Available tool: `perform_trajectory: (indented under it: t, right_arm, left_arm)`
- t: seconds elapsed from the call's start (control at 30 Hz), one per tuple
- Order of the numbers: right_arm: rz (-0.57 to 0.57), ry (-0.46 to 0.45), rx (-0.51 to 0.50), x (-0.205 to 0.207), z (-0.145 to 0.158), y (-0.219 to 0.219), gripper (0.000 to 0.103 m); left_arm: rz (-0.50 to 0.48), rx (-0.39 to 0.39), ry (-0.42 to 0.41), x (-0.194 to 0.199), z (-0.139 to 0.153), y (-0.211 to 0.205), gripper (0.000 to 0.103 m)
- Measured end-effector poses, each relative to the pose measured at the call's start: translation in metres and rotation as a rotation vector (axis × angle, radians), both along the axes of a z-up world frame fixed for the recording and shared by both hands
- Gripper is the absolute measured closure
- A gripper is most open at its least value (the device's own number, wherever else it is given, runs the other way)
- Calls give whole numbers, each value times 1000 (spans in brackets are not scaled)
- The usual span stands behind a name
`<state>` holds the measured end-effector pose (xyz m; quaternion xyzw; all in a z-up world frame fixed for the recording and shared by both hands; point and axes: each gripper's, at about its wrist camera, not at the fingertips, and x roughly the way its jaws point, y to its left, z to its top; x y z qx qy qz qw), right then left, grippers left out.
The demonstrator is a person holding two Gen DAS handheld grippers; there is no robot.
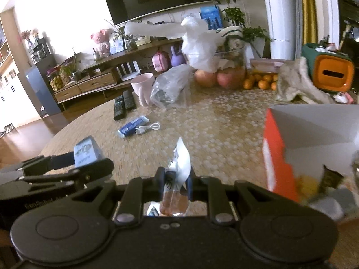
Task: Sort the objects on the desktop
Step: 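Carry the milk carton and snack packet with both tools over the shoebox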
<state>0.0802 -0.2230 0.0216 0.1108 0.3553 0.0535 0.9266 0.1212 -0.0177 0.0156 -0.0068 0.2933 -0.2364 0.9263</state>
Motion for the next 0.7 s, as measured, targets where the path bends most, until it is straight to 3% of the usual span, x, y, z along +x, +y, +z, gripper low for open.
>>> perform_trajectory:
  t: [0.4,0.7]
  right_arm:
    - [-57,-81,-9,-80,28,-50,85]
    - [-167,-106,-6,-105,28,-103,85]
  left_arm:
    - [-111,-12,-31,-66,31,-61,29]
    - [-212,-13,-26,-78,37,-121,29]
